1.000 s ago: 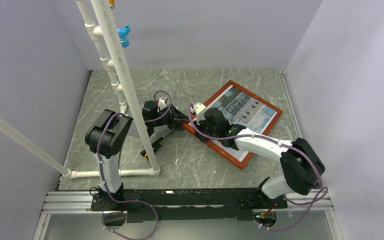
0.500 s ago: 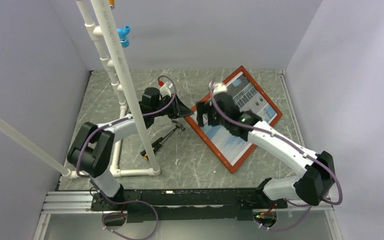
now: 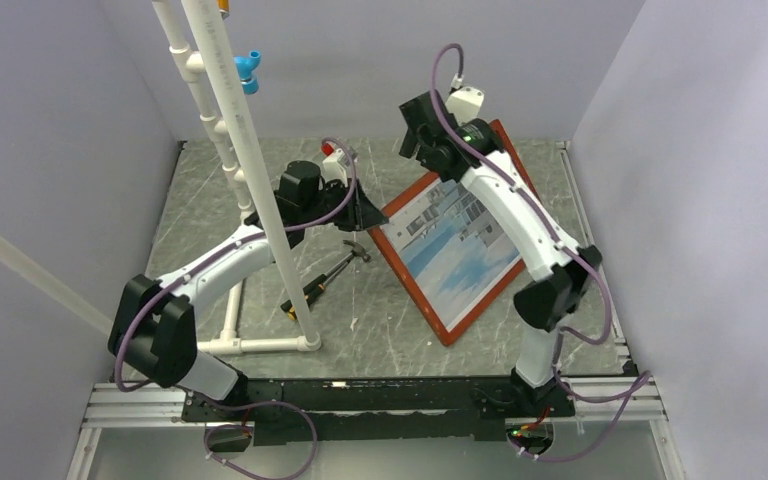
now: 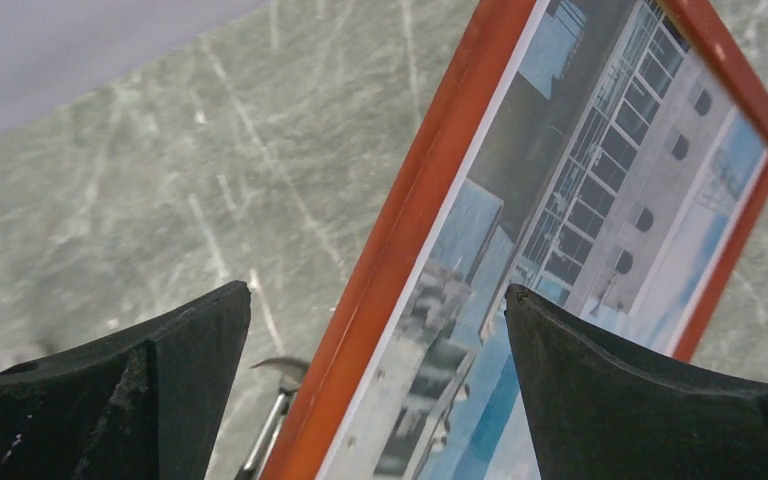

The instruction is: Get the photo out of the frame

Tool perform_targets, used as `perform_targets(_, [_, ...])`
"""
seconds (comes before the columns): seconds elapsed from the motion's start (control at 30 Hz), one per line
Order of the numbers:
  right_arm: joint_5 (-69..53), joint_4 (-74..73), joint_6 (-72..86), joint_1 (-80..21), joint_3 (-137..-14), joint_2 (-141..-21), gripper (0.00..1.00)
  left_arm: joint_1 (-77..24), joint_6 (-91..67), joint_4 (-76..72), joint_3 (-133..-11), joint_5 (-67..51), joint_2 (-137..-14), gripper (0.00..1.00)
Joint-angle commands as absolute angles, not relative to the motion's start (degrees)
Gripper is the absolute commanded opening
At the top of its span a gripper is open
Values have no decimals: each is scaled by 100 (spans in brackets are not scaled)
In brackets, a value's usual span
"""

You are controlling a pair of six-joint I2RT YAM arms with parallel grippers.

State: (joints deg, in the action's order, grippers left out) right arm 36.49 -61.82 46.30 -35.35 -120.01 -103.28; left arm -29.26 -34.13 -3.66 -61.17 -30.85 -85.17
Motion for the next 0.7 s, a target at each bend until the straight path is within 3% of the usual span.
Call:
perform_targets(0.0, [4437, -7401, 4745, -3551, -12749, -10916, 100, -3096, -2605, -15, -6549, -2743, -7965, 0])
perform_targets(0.33, [4767, -7185, 4459, -3589, -12221, -10753, 99, -3450, -2210, 531, -6741, -2494, -7644, 0])
perform_targets(0.67, [5151, -7350, 4320, -3710, -12376, -11154, 88, -3802, -1808, 1061, -7028, -2098, -7577, 0])
